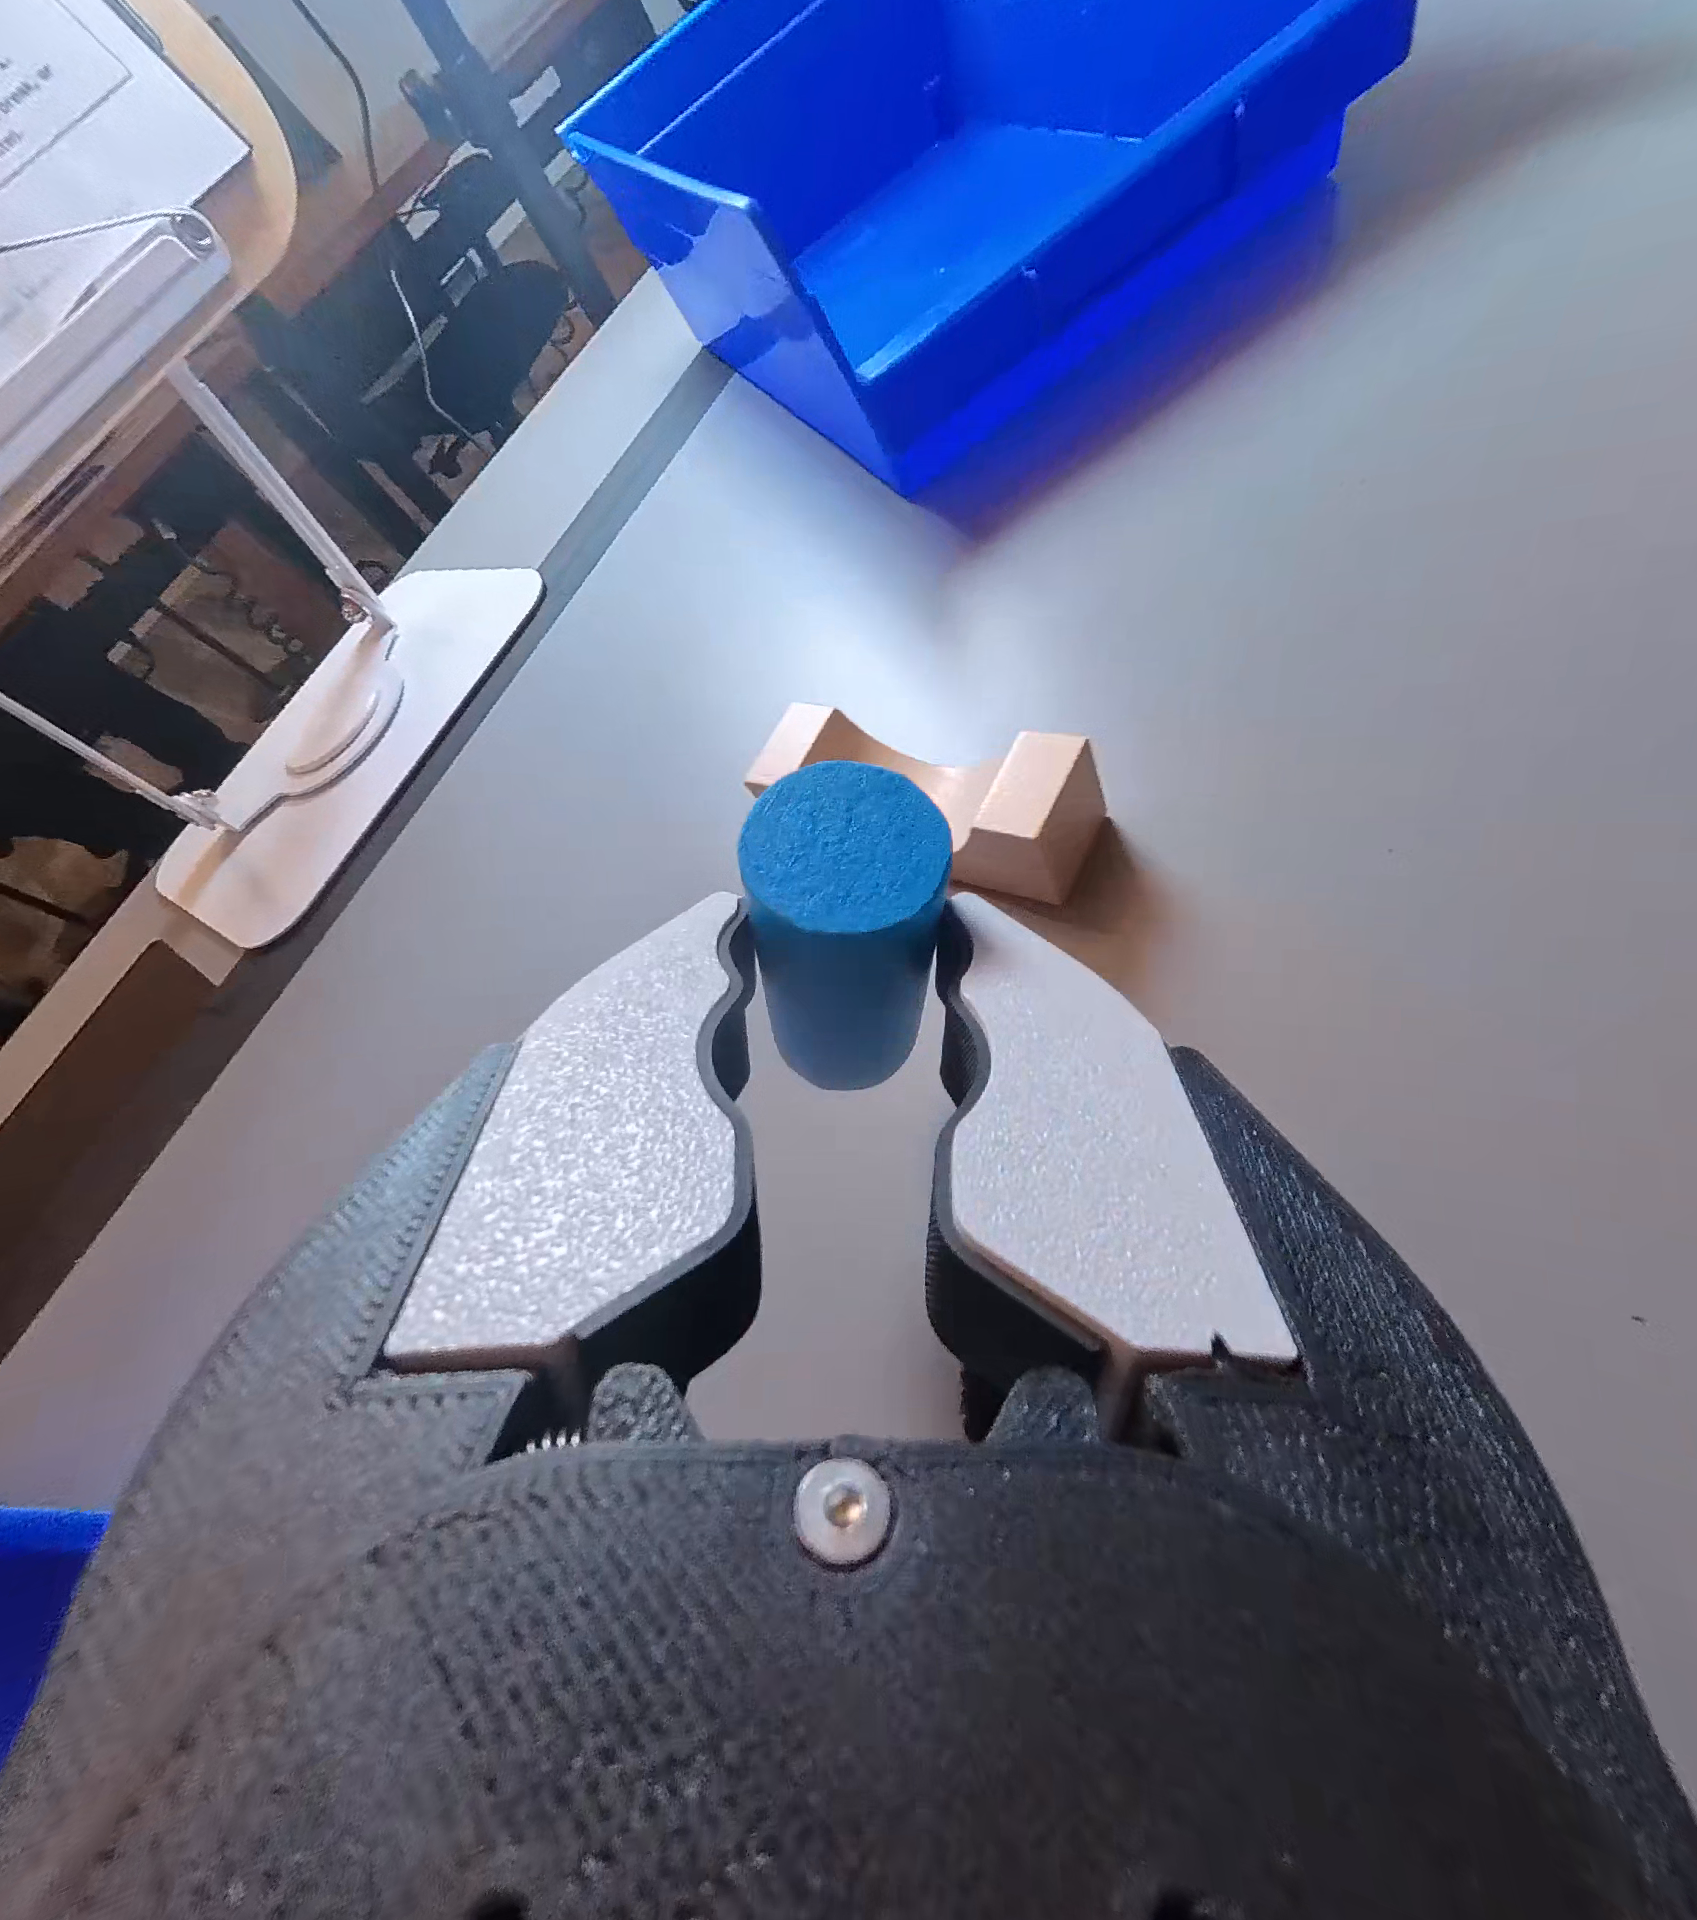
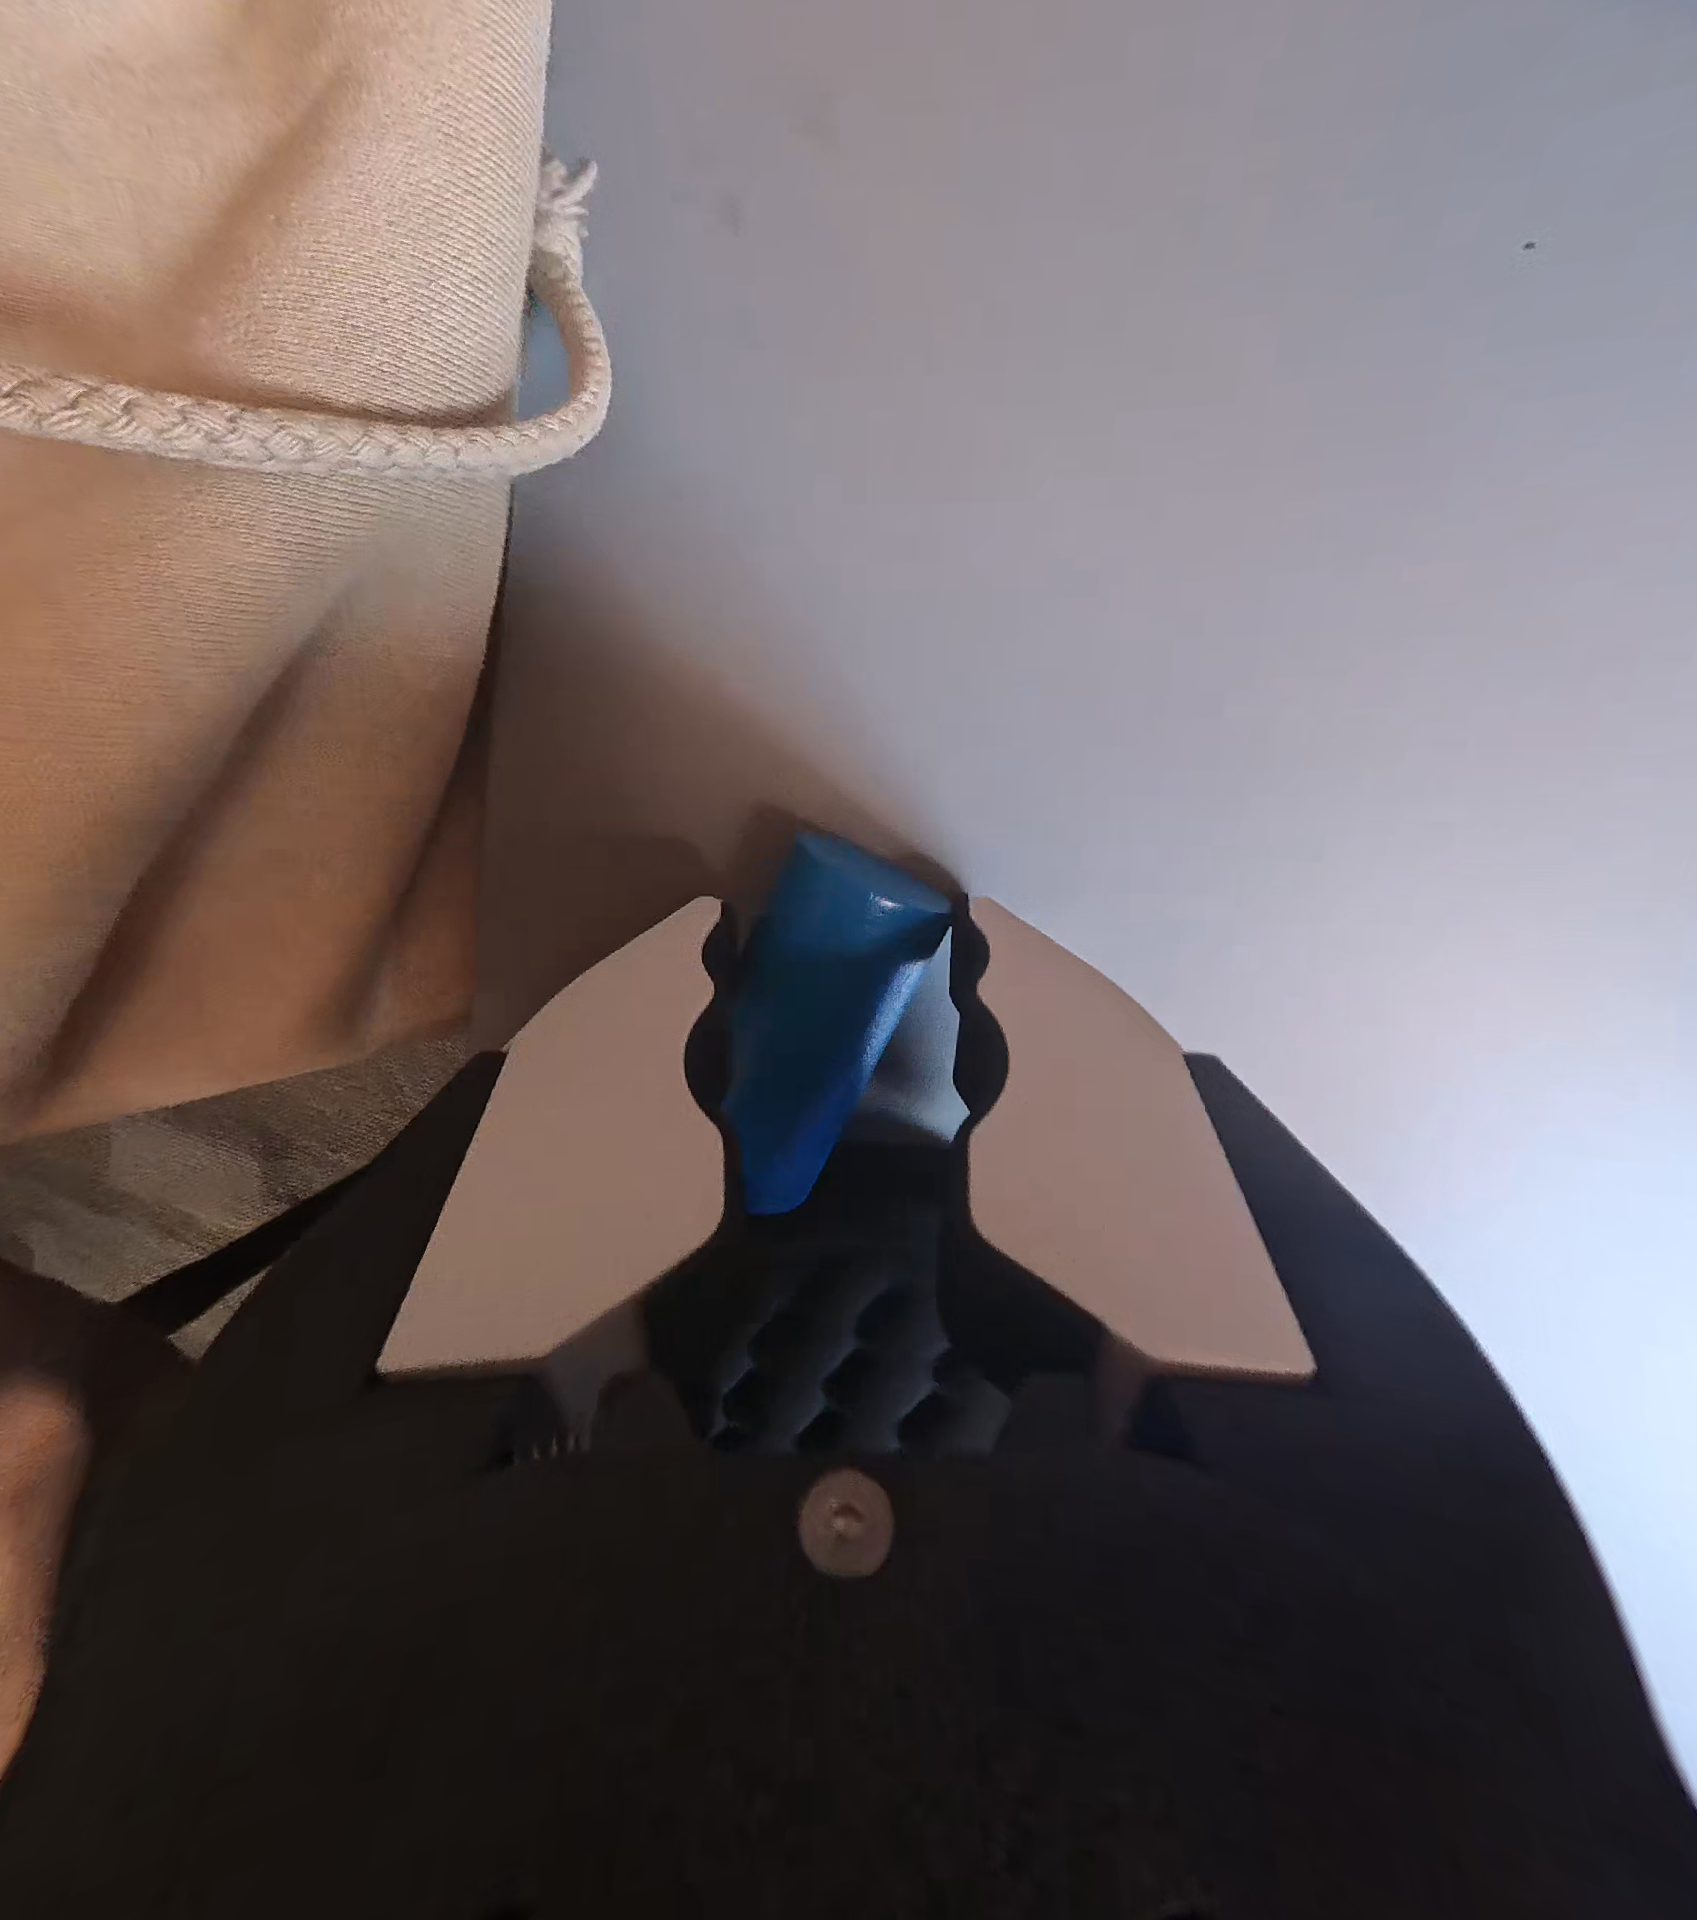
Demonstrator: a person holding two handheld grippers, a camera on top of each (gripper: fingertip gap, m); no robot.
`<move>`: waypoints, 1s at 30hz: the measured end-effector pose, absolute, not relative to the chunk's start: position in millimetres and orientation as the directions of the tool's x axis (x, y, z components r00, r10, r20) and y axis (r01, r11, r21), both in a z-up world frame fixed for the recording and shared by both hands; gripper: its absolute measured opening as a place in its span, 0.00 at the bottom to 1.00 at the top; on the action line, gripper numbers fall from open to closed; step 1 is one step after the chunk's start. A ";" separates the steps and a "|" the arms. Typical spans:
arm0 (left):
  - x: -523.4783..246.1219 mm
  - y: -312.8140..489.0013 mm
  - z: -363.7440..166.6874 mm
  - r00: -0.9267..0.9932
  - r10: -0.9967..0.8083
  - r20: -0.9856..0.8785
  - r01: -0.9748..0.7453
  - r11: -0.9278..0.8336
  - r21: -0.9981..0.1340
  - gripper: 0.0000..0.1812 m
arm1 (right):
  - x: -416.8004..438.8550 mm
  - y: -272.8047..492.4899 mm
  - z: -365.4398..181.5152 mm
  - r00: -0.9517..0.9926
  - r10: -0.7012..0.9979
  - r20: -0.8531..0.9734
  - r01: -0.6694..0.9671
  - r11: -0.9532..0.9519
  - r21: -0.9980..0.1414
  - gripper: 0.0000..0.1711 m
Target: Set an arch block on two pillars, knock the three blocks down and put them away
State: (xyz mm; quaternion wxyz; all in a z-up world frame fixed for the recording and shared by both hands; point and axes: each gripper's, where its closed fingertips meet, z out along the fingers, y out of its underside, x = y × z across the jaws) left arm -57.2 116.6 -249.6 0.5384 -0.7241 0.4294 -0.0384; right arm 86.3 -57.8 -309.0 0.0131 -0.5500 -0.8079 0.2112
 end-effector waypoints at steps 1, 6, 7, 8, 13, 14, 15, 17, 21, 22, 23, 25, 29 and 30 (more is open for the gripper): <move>-54.7 113.4 -248.7 0.631 -0.672 -0.389 -0.565 -0.054 -0.823 0.19 | 85.8 -57.8 -307.6 -0.405 0.887 -0.221 0.875 0.306 -0.374 0.23; -38.8 93.2 -251.1 0.625 -0.767 -0.148 -0.410 -0.161 -0.898 0.19 | 73.2 -43.0 -283.1 -0.416 0.892 -0.180 0.798 0.262 -0.543 0.21; -36.3 89.0 -254.2 0.611 -0.786 -0.094 -0.384 -0.191 -0.904 0.19 | 69.4 -34.3 -275.4 -0.394 0.905 -0.157 0.776 0.236 -0.585 0.20; -35.1 85.5 -258.3 0.597 -0.800 -0.057 -0.373 -0.213 -0.903 0.19 | 66.2 -23.4 -267.9 -0.364 0.922 -0.130 0.753 0.209 -0.624 0.20; -33.5 76.3 -287.9 0.525 -0.849 -0.068 -0.471 -0.223 -0.853 0.19 | 53.8 104.7 -201.8 0.202 0.966 0.163 0.478 0.048 -0.877 0.20; -32.7 75.4 -289.8 0.517 -0.853 -0.073 -0.486 -0.223 -0.845 0.19 | 68.8 142.8 -183.9 0.405 0.890 0.210 0.401 0.033 -0.915 0.20; -31.8 74.6 -289.5 0.510 -0.856 -0.083 -0.490 -0.211 -0.846 0.19 | 90.0 173.5 -170.8 0.556 0.795 0.243 0.346 0.044 -0.937 0.20; -30.6 73.1 -289.5 0.499 -0.861 -0.096 -0.498 -0.194 -0.845 0.19 | 135.6 220.0 -164.7 0.756 0.611 0.237 0.289 0.013 -0.957 0.20; -30.3 72.6 -291.1 0.494 -0.864 -0.101 -0.509 -0.194 -0.839 0.19 | 188.9 269.5 -198.5 0.879 0.412 0.241 0.313 -0.115 -0.943 0.19; -30.2 72.1 -291.9 0.491 -0.865 -0.107 -0.516 -0.190 -0.835 0.19 | 194.9 275.2 -206.7 0.886 0.385 0.256 0.331 -0.142 -0.933 0.19; -30.1 71.8 -292.6 0.488 -0.865 -0.117 -0.524 -0.183 -0.832 0.19 | 197.7 278.0 -210.2 0.891 0.368 0.266 0.339 -0.150 -0.929 0.19; -29.7 71.4 -292.9 0.483 -0.865 -0.136 -0.533 -0.168 -0.829 0.19 | 198.2 277.8 -206.3 0.895 0.350 0.276 0.338 -0.131 -0.932 0.20; -29.9 72.1 -292.4 0.485 -0.862 -0.145 -0.535 -0.161 -0.830 0.19 | 183.2 262.9 -185.4 0.876 0.420 0.238 0.274 -0.027 -0.961 0.21; -30.1 73.2 -292.0 0.489 -0.858 -0.155 -0.535 -0.155 -0.830 0.19 | 170.3 253.9 -181.7 0.846 0.490 0.212 0.243 -0.001 -0.970 0.21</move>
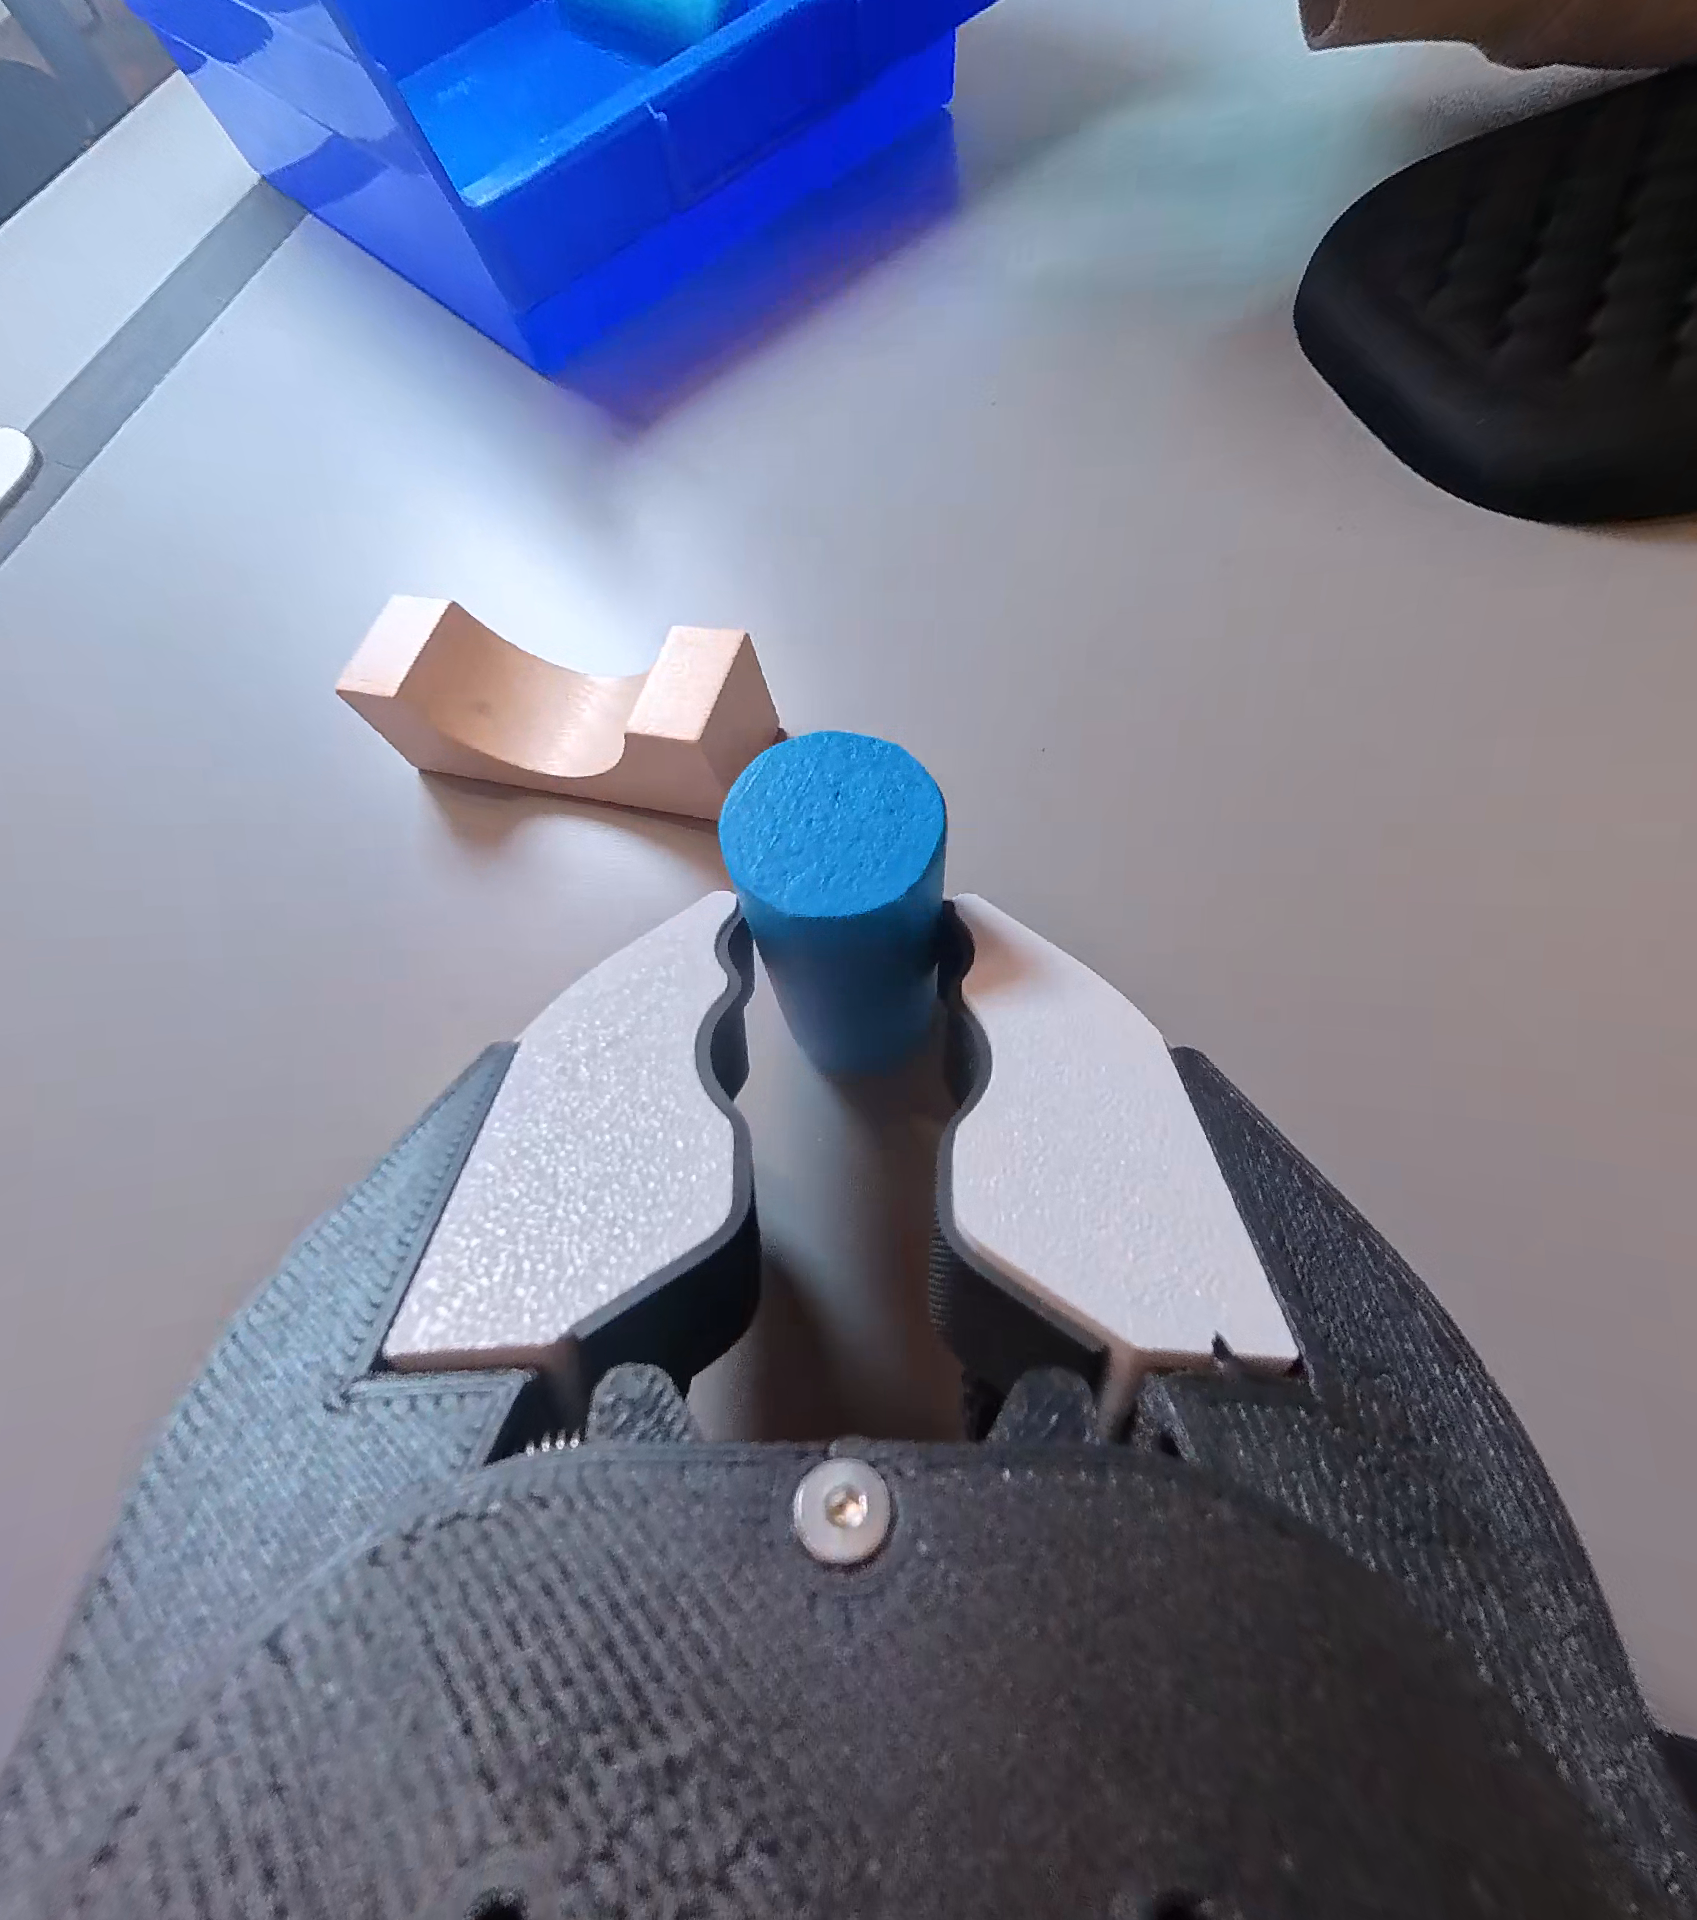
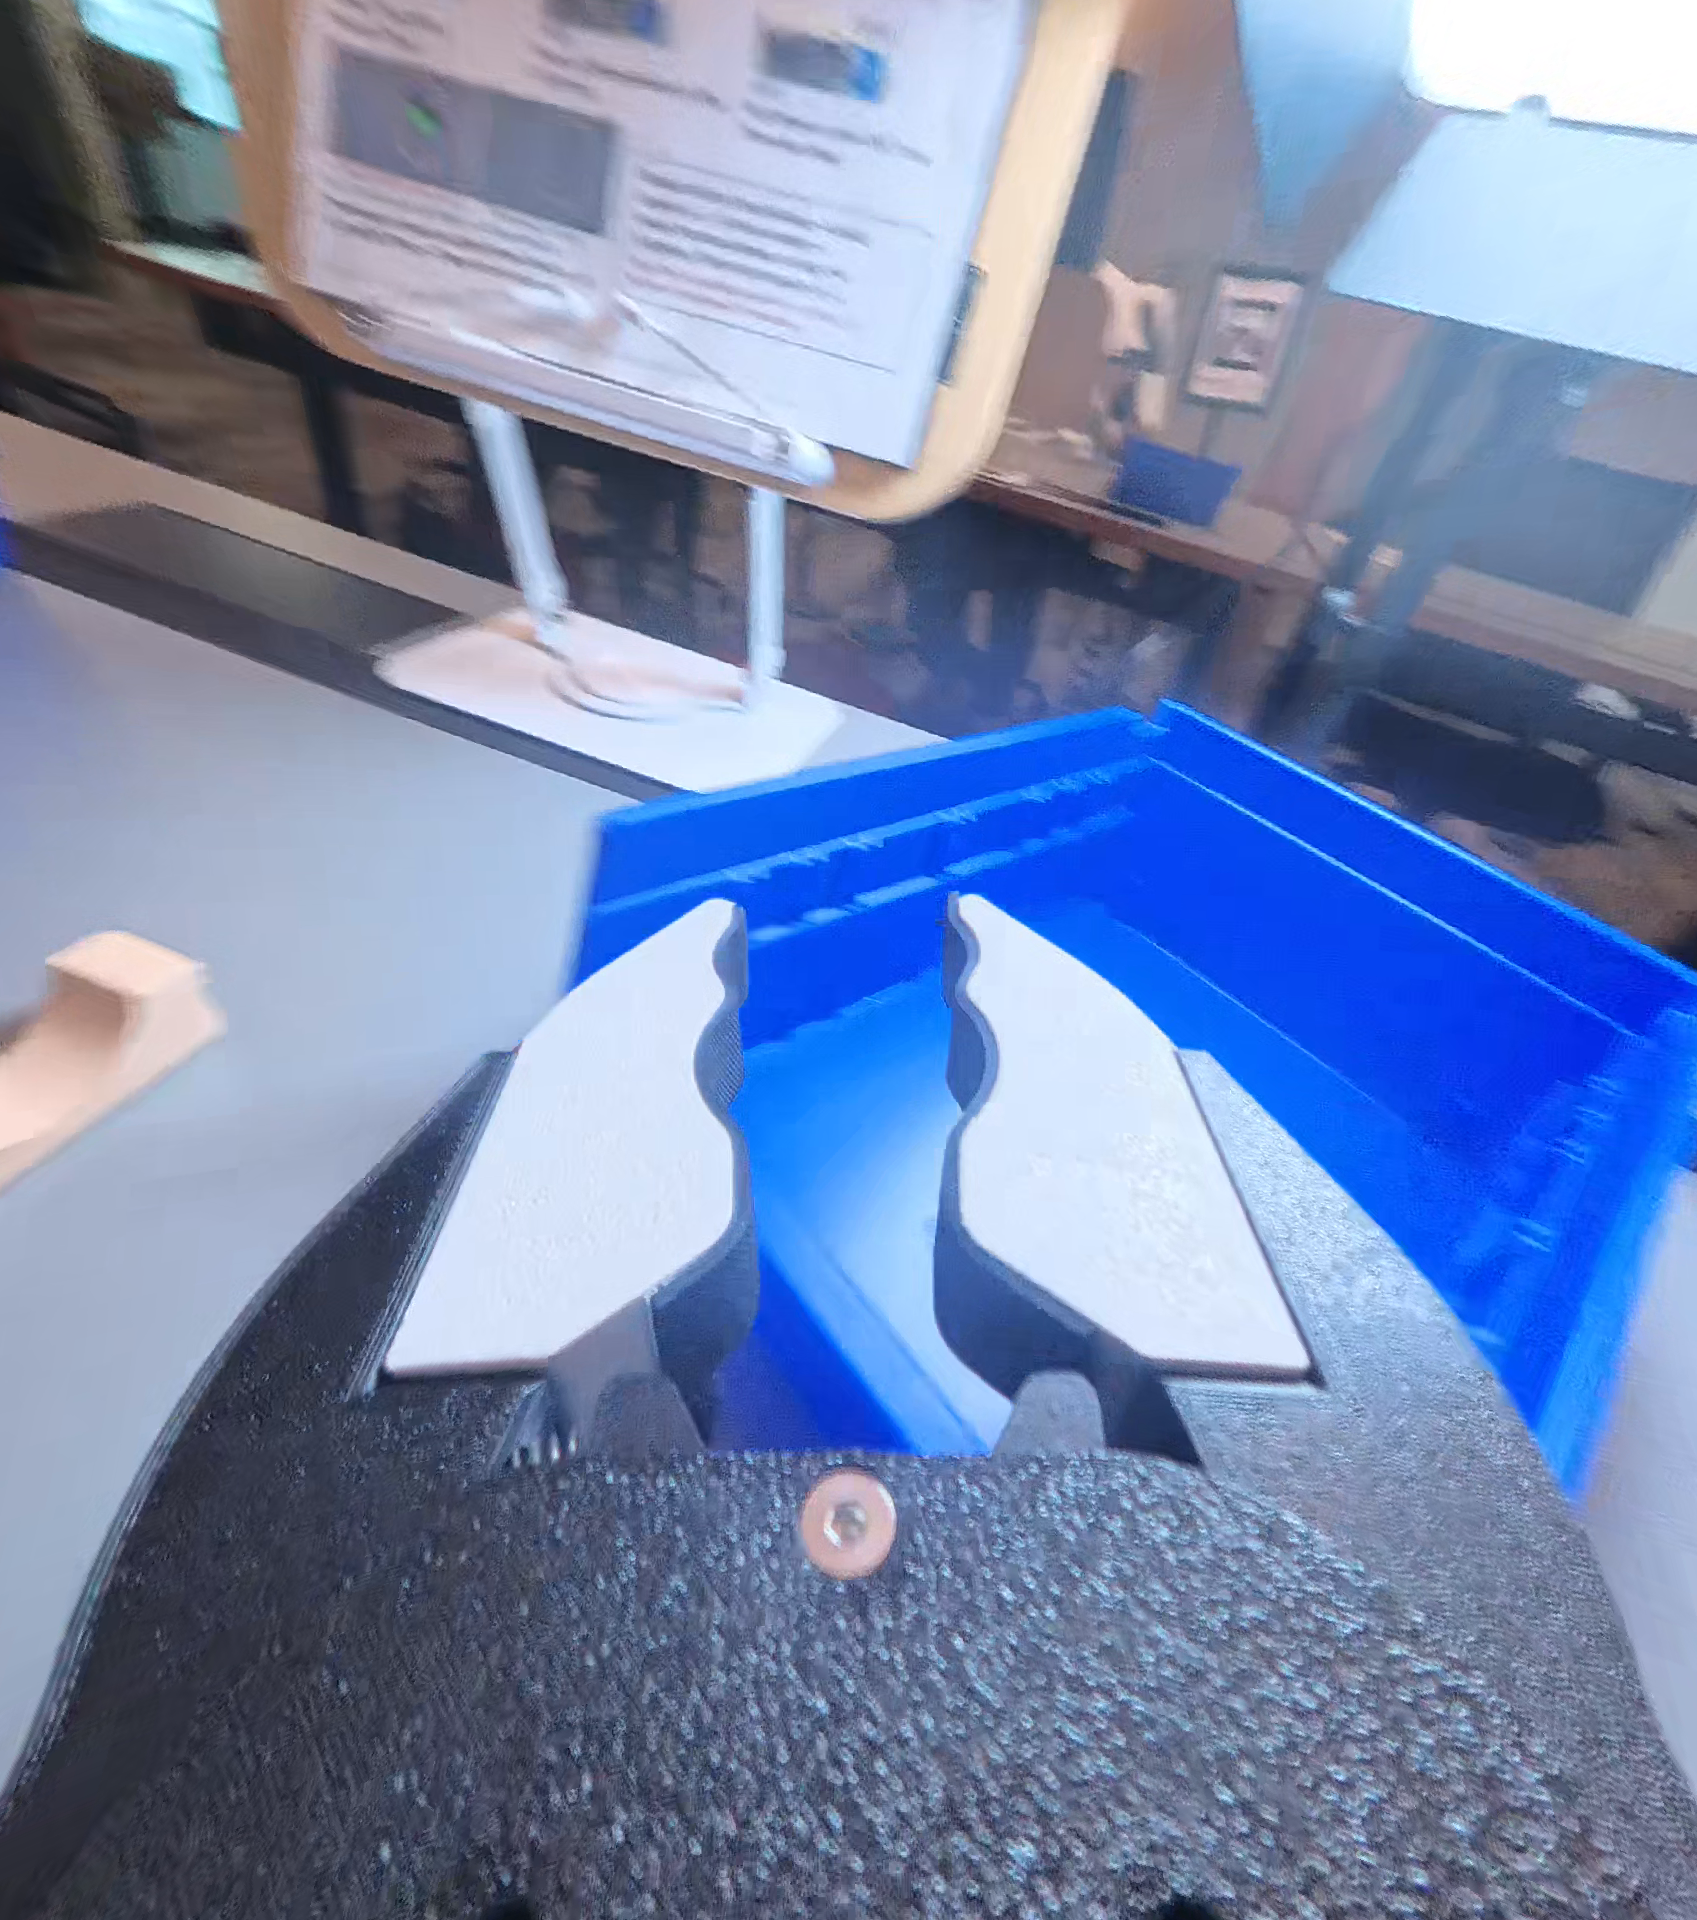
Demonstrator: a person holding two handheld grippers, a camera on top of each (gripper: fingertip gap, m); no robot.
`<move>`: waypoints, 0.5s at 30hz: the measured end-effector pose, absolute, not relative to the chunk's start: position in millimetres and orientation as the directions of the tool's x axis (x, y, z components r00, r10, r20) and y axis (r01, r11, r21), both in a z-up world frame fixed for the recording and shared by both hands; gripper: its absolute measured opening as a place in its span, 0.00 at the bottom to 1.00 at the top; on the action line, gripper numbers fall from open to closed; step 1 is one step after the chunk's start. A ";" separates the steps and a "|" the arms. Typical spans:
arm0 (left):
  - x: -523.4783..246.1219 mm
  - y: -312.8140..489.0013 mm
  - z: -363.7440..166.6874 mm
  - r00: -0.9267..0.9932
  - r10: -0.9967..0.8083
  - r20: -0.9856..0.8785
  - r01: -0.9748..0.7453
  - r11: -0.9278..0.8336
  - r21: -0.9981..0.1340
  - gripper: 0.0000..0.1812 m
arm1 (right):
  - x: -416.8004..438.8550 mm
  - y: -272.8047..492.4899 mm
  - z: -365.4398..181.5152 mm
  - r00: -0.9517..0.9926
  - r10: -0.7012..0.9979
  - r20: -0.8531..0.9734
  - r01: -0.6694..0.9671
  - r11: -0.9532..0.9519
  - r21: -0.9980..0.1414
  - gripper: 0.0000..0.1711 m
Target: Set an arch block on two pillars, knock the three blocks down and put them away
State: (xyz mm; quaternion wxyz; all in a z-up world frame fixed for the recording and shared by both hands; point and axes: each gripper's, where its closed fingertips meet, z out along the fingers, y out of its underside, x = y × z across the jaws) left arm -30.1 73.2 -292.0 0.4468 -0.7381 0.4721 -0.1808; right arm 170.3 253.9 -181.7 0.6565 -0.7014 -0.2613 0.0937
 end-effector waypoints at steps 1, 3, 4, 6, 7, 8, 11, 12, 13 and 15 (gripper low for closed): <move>-29.9 74.1 -290.8 0.491 -0.855 -0.169 -0.535 -0.142 -0.832 0.19 | 152.6 241.0 -179.8 0.793 0.582 0.180 0.214 0.010 -0.977 0.21; -28.0 74.2 -287.2 0.490 -0.848 -0.203 -0.539 -0.112 -0.835 0.19 | 108.5 204.0 -178.9 0.621 0.779 0.082 0.155 -0.020 -0.988 0.24; -26.6 73.9 -284.6 0.489 -0.842 -0.227 -0.544 -0.090 -0.834 0.19 | 86.0 181.5 -178.6 0.515 0.856 0.031 0.138 -0.047 -0.989 0.24; -23.7 73.2 -278.6 0.483 -0.822 -0.302 -0.566 -0.030 -0.824 0.19 | 48.0 138.4 -182.7 0.332 0.942 -0.039 0.159 -0.097 -0.982 0.29; -23.3 73.7 -275.8 0.482 -0.801 -0.354 -0.589 0.003 -0.808 0.19 | 32.4 118.4 -186.4 0.256 0.965 -0.061 0.187 -0.111 -0.976 0.29; -23.5 74.9 -273.3 0.484 -0.774 -0.408 -0.616 0.030 -0.788 0.19 | 19.1 100.4 -191.2 0.195 0.978 -0.074 0.221 -0.117 -0.968 0.31; -24.6 78.5 -266.6 0.501 -0.702 -0.506 -0.668 0.058 -0.742 0.19 | -9.9 67.9 -209.5 0.140 0.990 -0.018 0.324 -0.063 -0.944 0.32; -23.8 78.2 -266.0 0.508 -0.698 -0.504 -0.671 0.045 -0.740 0.19 | -16.9 63.1 -215.8 0.144 0.989 0.032 0.352 -0.021 -0.936 0.32; -22.3 77.4 -265.8 0.517 -0.701 -0.492 -0.667 0.031 -0.745 0.19 | -22.9 59.4 -221.4 0.147 0.986 0.083 0.376 0.022 -0.926 0.30; -19.1 75.5 -265.2 0.521 -0.705 -0.481 -0.662 0.022 -0.749 0.19 | -30.6 56.6 -233.3 0.151 0.974 0.170 0.430 0.090 -0.898 0.19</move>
